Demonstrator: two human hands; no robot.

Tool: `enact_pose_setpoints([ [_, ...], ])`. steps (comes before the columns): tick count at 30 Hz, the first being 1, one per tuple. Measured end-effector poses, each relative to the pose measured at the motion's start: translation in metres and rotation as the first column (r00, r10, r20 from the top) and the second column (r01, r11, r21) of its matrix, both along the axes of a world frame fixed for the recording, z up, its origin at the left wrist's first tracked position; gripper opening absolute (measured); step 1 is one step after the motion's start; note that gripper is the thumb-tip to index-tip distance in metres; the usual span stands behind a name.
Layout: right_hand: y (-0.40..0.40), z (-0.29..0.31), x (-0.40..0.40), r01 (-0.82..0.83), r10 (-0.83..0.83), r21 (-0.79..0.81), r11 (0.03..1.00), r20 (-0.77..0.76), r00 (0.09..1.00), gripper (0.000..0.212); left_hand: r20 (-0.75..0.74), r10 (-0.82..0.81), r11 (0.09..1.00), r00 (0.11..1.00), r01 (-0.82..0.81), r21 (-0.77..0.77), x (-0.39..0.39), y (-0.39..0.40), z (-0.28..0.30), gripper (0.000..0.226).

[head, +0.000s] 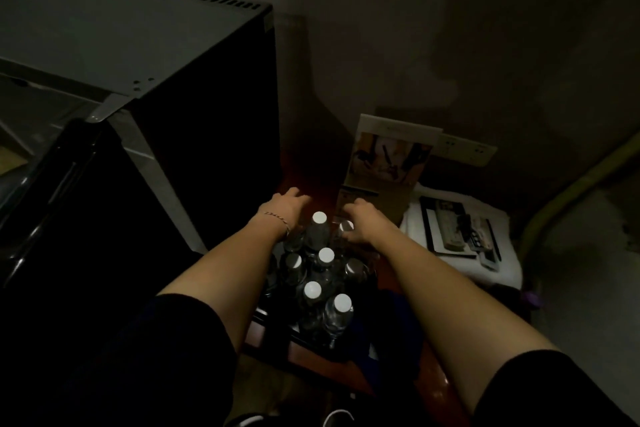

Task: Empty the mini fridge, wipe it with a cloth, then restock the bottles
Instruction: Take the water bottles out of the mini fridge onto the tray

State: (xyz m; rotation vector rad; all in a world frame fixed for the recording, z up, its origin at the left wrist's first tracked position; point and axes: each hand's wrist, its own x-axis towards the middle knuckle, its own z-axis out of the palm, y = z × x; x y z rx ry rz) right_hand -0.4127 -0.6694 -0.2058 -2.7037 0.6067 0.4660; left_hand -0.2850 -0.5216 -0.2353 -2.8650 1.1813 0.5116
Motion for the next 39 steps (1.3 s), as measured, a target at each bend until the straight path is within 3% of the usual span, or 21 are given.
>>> enact_pose_setpoints([
  [5,0.002,-0.022,0.010,0.003,-0.001,0.026,1.000,-0.059,0.998,0.053,-0.021,0.000,1.000,1.000,0.000,-0.029,0.008,0.002,-0.017,0.058],
  [11,0.011,-0.040,0.007,0.049,-0.047,0.052,0.997,-0.040,0.998,0.047,0.009,0.053,0.991,0.999,-0.051,-0.124,0.004,0.007,-0.021,0.028],
  [15,0.020,-0.036,0.003,0.057,-0.057,0.045,0.997,0.003,0.998,0.033,0.004,0.038,0.989,0.999,-0.037,-0.145,-0.003,0.011,-0.023,0.022],
  [19,0.022,-0.021,-0.004,0.066,-0.066,-0.003,0.998,0.006,0.998,0.034,0.037,0.034,0.989,0.999,-0.028,-0.148,-0.011,0.014,-0.016,0.019],
  [25,0.032,0.007,-0.022,0.138,-0.136,-0.003,0.990,0.144,0.980,0.017,0.137,0.035,0.991,0.990,-0.017,-0.132,-0.028,0.021,0.013,0.029],
  [32,0.059,0.054,-0.053,0.177,-0.155,-0.052,0.983,0.288,0.945,0.037,0.242,0.045,0.985,0.969,-0.002,-0.174,-0.058,0.046,0.074,0.030],
  [39,0.097,0.102,-0.115,0.104,-0.045,-0.121,0.987,0.413,0.910,0.031,0.321,0.072,0.947,0.944,0.036,-0.318,-0.124,0.082,0.134,0.026],
])
